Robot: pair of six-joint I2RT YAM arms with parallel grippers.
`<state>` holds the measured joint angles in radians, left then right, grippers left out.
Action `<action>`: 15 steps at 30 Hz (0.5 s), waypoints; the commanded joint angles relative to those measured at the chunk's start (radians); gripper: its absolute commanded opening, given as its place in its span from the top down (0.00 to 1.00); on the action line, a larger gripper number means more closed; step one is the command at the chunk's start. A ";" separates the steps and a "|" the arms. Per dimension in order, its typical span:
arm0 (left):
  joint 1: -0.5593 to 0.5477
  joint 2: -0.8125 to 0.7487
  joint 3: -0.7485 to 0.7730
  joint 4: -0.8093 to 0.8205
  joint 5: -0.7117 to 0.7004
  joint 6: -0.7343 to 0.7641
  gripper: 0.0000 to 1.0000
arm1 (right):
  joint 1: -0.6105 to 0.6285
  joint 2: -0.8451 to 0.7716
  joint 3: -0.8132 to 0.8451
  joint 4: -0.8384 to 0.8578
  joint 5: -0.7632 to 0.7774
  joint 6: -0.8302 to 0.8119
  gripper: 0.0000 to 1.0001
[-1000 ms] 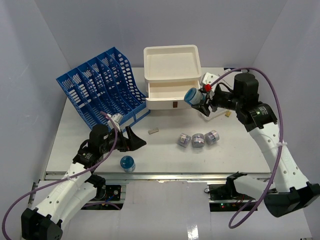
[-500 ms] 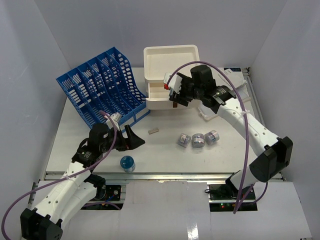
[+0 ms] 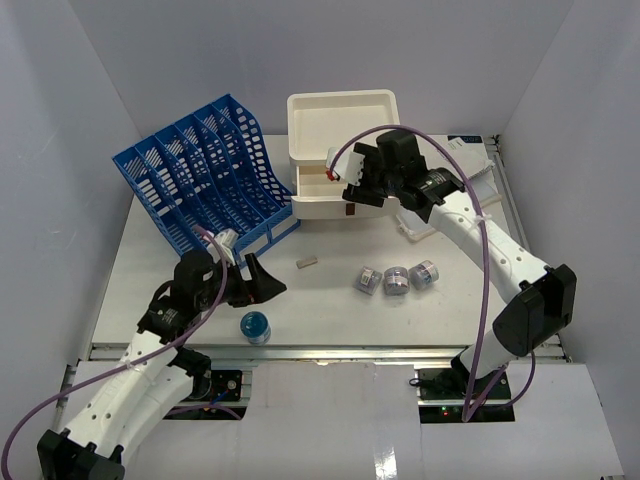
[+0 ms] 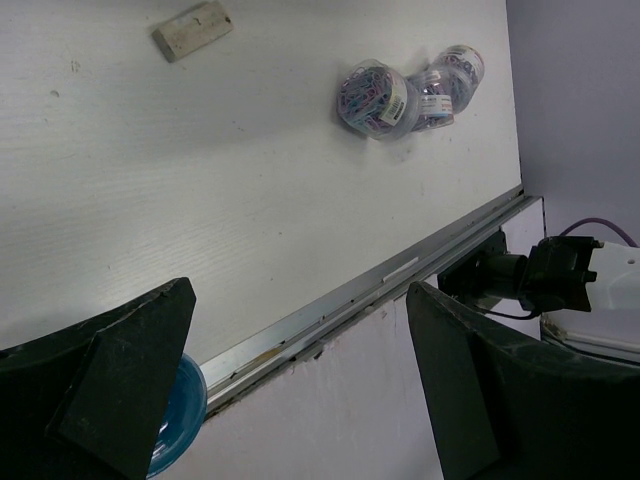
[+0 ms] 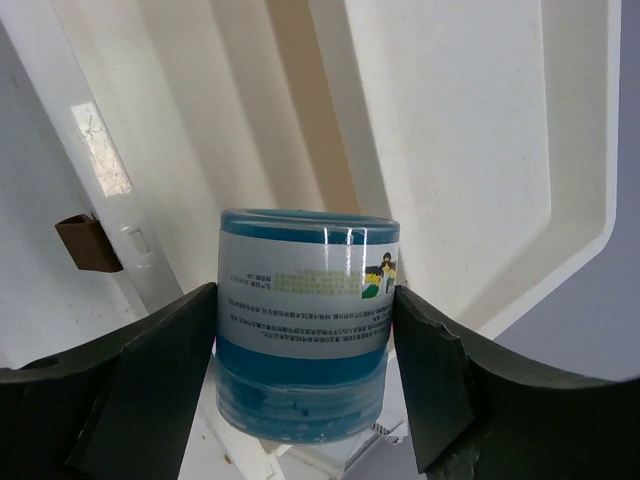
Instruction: Organize the desk
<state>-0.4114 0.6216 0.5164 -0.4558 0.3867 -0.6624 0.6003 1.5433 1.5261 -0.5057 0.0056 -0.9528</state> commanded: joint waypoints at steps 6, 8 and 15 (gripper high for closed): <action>0.005 0.000 0.116 -0.262 -0.190 -0.204 0.02 | -0.041 -0.049 0.088 -0.045 -0.122 0.035 0.10; 0.004 0.008 0.118 -0.330 -0.215 -0.261 0.02 | -0.054 -0.068 0.108 -0.078 -0.193 0.066 0.10; 0.003 0.026 0.132 -0.510 -0.247 -0.380 0.02 | -0.105 -0.262 -0.049 -0.172 -0.572 0.152 0.09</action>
<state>-0.4114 0.6444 0.6071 -0.8100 0.1835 -0.9373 0.5196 1.4588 1.5837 -0.6132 -0.2713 -0.8683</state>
